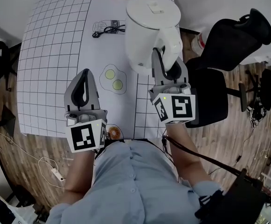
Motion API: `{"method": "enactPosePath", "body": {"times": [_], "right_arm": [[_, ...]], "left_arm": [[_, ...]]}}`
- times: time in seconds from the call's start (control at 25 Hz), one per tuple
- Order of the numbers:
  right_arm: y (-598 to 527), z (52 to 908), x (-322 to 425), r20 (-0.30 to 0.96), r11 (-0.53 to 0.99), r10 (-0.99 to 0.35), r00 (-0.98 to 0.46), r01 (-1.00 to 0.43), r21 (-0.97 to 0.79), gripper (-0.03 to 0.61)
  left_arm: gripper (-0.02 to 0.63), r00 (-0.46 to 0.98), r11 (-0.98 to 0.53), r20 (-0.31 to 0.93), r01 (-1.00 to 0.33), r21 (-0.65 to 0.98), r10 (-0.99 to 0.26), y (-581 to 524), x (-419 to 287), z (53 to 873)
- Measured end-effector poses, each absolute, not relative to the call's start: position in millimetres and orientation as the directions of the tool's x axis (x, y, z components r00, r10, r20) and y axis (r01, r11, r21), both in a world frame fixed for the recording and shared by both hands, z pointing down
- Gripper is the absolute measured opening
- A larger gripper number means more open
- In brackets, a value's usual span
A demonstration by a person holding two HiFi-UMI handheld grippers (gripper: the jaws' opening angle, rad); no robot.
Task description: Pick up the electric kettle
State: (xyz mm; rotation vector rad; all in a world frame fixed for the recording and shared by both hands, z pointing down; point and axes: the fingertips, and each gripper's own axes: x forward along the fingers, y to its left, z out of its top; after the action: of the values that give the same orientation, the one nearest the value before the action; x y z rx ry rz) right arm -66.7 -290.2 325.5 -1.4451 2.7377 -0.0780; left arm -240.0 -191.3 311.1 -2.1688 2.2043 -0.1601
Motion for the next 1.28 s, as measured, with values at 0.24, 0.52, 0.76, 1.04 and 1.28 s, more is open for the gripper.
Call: {"method": "enactPosePath", "body": {"times": [0.24,0.52,0.76,1.04,1.28], "right_arm": [[-277.6,290.1,-101.3,-0.097,0.652,-0.757,-0.646,-0.758,-0.037,0.086],[-267.9,284.5,-153.8,-0.121,0.746,-0.664,-0.738,-0.665,-0.038,0.086],[-259.5,303.8,-202.3,-0.100,0.820,-0.572,-0.814,-0.570,-0.053,0.086],[-255.4,352.5,-221.9,-0.019,0.857,-0.512,-0.859,-0.509,-0.082,0.086],[-257.2,386.7,-230.1,0.044,0.865,-0.490,-0.870,-0.492,-0.098,0.086]], "left_arm": [[0.002,-0.094,0.094,-0.007,-0.990,-0.110,-0.996,-164.8,-258.1,294.4],[0.002,-0.220,0.223,-0.032,-0.968,-0.119,-0.975,-136.5,-293.4,283.2],[0.002,-0.302,0.302,-0.020,-0.946,-0.121,-0.953,-121.5,-321.1,284.0],[0.002,-0.373,0.369,0.013,-0.922,-0.119,-0.928,-111.8,-331.6,300.9],[0.002,-0.414,0.406,0.044,-0.906,-0.121,-0.909,-104.7,-341.3,312.4]]}}
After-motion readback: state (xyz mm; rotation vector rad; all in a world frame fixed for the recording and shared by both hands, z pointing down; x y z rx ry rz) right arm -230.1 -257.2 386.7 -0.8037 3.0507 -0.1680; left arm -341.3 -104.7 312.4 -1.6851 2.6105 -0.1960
